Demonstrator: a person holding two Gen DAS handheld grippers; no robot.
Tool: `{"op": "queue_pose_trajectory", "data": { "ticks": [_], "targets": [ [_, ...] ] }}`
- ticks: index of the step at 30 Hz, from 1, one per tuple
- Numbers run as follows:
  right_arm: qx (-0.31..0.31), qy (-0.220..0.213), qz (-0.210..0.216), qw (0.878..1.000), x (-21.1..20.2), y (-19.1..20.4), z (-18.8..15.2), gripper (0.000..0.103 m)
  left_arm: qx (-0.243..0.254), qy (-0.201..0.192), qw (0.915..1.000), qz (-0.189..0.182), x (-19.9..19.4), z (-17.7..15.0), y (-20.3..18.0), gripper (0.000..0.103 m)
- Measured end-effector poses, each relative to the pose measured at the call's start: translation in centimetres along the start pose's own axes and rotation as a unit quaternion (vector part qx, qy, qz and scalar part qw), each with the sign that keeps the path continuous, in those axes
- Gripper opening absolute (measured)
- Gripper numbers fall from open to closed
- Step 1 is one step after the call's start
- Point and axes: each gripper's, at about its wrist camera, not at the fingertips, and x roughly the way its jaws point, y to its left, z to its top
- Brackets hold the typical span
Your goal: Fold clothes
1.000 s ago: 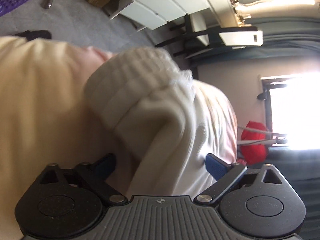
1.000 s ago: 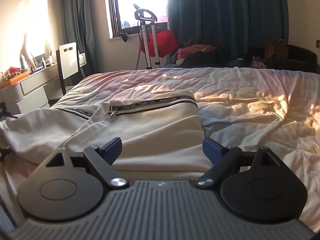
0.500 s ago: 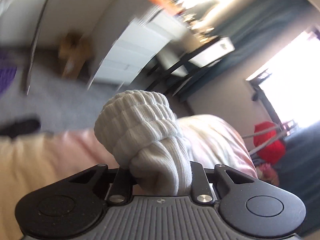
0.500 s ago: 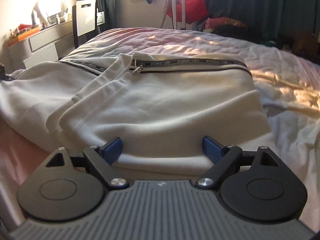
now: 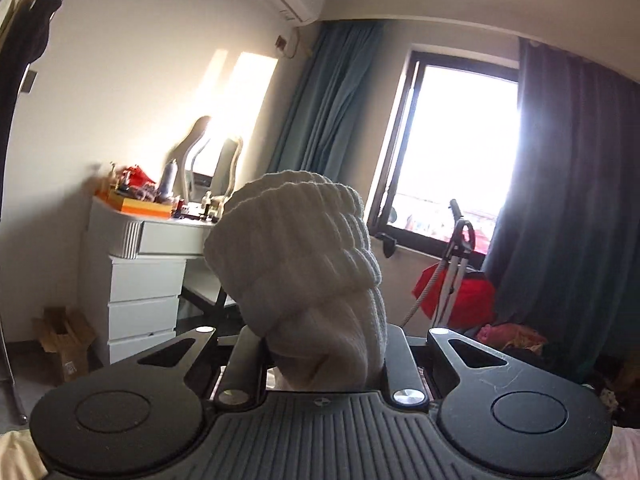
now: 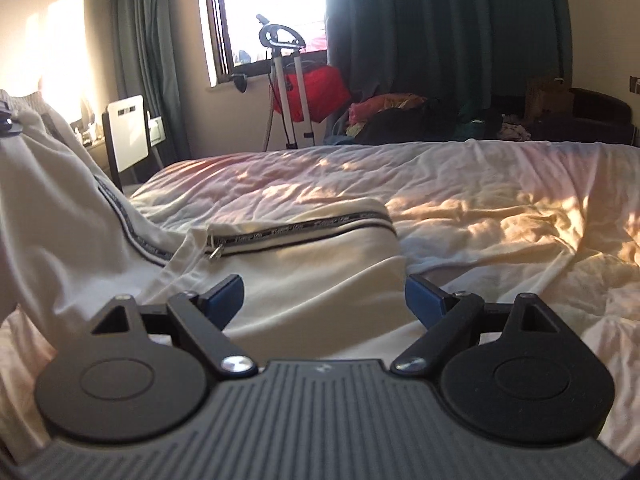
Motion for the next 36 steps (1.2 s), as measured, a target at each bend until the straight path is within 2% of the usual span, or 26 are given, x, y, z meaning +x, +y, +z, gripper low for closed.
{"op": "queue_pose_trajectory", "data": {
  "ticks": [7, 11, 13, 15, 17, 20, 22, 25, 26, 27, 29, 30, 32, 36],
  "targets": [
    [0.096, -0.035, -0.011, 0.995, -2.6, -6.8, 2.2, 0.089, 0.060, -0.043, 0.9960, -0.049, -4.8, -7.1, -12.8, 0.018],
    [0.160, -0.057, -0.035, 0.985, -2.5, -10.6, 2.3, 0.089, 0.118, -0.023, 0.9876, -0.101, -6.1, -13.8, -18.6, 0.018],
    [0.201, -0.053, -0.030, 0.978, -1.8, -12.1, 1.9, 0.091, 0.165, -0.005, 0.9780, -0.127, -6.2, -17.7, -21.0, 0.018],
    [0.233, -0.033, 0.003, 0.972, -0.5, -12.9, 1.3, 0.090, 0.212, 0.019, 0.9652, -0.152, -6.4, -21.6, -22.9, 0.018],
    [0.244, -0.010, 0.019, 0.969, 1.0, -12.9, 0.7, 0.090, 0.257, 0.046, 0.9493, -0.174, -6.6, -25.4, -24.4, 0.018],
    [0.240, 0.002, 0.026, 0.970, 2.2, -12.7, 0.4, 0.090, 0.290, 0.092, 0.9337, -0.188, -5.9, -28.6, -25.0, 0.019],
    [0.246, -0.003, 0.036, 0.969, 2.6, -12.9, 0.3, 0.090, 0.301, 0.103, 0.9273, -0.197, -4.9, -28.8, -24.6, 0.023],
    [0.254, -0.004, 0.048, 0.966, 3.0, -13.1, 0.3, 0.090, 0.330, 0.126, 0.9113, -0.211, -4.4, -28.5, -25.1, 0.029],
    [0.251, -0.005, 0.048, 0.967, 3.0, -13.0, 0.3, 0.090, 0.344, 0.133, 0.9048, -0.212, -4.3, -28.2, -24.9, 0.039],
    [0.248, -0.006, 0.047, 0.968, 3.1, -13.0, 0.4, 0.090, 0.347, 0.136, 0.9030, -0.214, -4.1, -27.9, -24.3, 0.063],
    [0.241, -0.010, 0.053, 0.969, 3.2, -12.7, 0.5, 0.090, 0.353, 0.142, 0.8993, -0.216, -3.7, -27.1, -22.9, 0.095],
    [0.241, -0.010, 0.060, 0.969, 3.2, -12.6, 0.5, 0.090, 0.357, 0.141, 0.8982, -0.214, -3.5, -26.5, -21.7, 0.096],
    [0.239, -0.011, 0.068, 0.968, 3.1, -12.3, 0.6, 0.090, 0.367, 0.146, 0.8908, -0.224, -3.9, -26.0, -21.1, 0.096],
    [0.241, -0.016, 0.080, 0.967, 2.8, -12.0, 0.7, 0.090, 0.372, 0.181, 0.8724, -0.260, -6.3, -24.1, -18.7, 0.098]
  ]
}}
